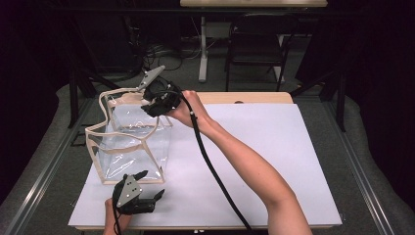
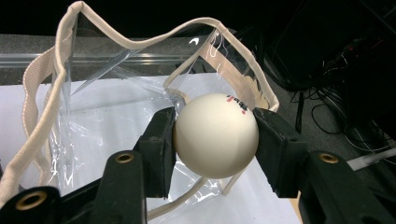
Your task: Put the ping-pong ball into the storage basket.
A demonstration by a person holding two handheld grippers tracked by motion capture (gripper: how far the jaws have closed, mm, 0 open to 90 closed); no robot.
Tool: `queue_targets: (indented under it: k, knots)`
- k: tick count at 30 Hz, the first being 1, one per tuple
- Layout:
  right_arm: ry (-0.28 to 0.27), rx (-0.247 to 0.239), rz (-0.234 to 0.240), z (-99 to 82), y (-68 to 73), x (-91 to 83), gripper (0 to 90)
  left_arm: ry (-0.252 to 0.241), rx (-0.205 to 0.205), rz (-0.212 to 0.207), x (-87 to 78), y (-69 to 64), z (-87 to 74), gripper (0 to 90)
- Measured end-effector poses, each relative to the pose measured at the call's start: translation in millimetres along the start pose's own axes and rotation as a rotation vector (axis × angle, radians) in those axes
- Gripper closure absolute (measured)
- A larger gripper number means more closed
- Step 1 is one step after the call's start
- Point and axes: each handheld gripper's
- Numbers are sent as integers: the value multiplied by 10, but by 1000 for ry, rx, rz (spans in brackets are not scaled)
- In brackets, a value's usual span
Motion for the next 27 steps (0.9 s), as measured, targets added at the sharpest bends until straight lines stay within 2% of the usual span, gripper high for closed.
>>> queue_targets:
  k: [27]
  knots:
    - [59, -18, 39, 6, 113, 128, 507, 2, 1, 1, -4, 2, -1, 160]
Point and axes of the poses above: each handheld gripper's, and its own axes: x roughly forward along the jaws, z roughly out of its top, y roughly to its left, and after that the axes turned 1 degree about x, right-handed
